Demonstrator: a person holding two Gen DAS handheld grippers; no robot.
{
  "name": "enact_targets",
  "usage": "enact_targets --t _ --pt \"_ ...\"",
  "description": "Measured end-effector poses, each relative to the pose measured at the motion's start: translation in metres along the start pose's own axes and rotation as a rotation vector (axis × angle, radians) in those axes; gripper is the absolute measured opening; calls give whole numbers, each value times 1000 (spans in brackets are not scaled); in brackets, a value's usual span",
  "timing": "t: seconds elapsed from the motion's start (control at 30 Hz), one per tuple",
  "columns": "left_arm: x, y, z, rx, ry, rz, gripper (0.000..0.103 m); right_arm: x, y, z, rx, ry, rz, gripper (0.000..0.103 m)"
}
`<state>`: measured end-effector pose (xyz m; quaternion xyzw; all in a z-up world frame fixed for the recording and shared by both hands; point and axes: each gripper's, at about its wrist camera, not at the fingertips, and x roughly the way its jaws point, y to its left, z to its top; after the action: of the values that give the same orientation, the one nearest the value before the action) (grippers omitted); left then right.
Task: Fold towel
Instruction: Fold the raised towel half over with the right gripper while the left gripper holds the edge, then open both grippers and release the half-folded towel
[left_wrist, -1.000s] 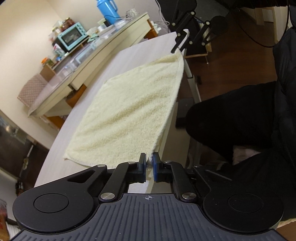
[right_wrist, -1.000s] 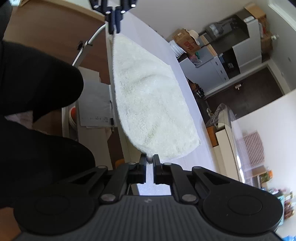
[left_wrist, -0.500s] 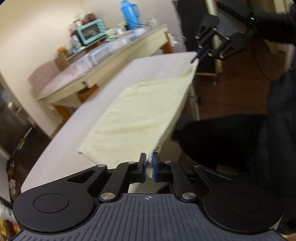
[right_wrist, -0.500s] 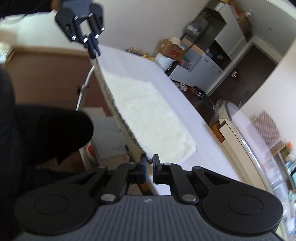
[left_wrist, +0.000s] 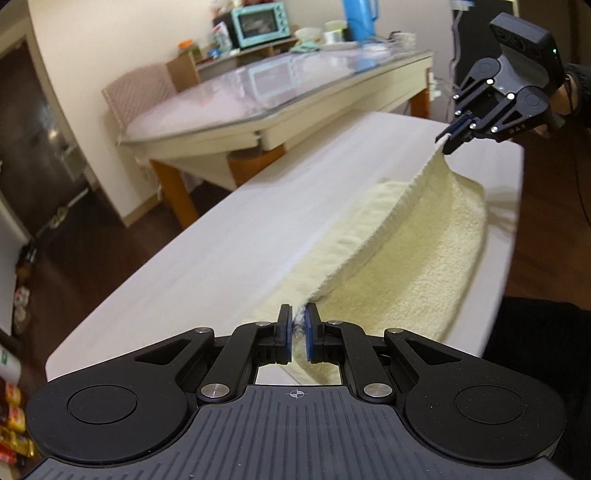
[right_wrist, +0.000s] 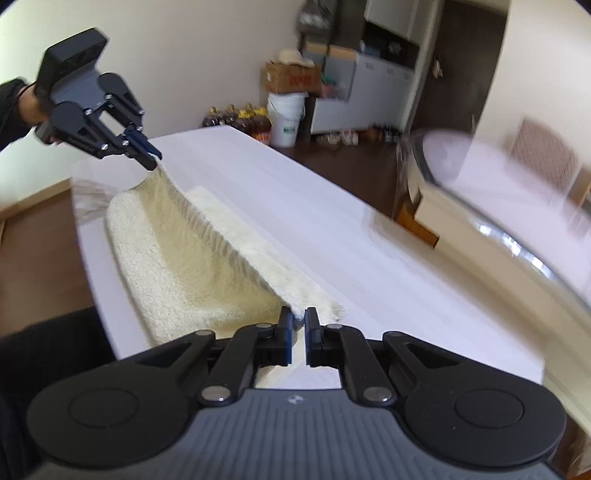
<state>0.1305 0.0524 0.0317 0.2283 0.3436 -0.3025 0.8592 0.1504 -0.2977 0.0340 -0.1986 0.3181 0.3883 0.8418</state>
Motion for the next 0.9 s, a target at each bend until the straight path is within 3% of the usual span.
enact_targets --t 0.2,0.5,0.67,0.8,0.9 --pt "34 26 5 -50 51 -6 7 31 -28 6 84 42 30 7" --pt "59 32 -8 -82 92 12 9 54 -30 -9 129 104 29 8" --pt "57 35 -14 -102 89 43 21 46 -31 -13 156 77 -6 22" --pt "53 37 -17 -115 83 62 26 39 -35 -18 195 40 -9 23" --pt "49 38 -19 -126 74 71 35 30 -36 -18 230 3 -20 29"
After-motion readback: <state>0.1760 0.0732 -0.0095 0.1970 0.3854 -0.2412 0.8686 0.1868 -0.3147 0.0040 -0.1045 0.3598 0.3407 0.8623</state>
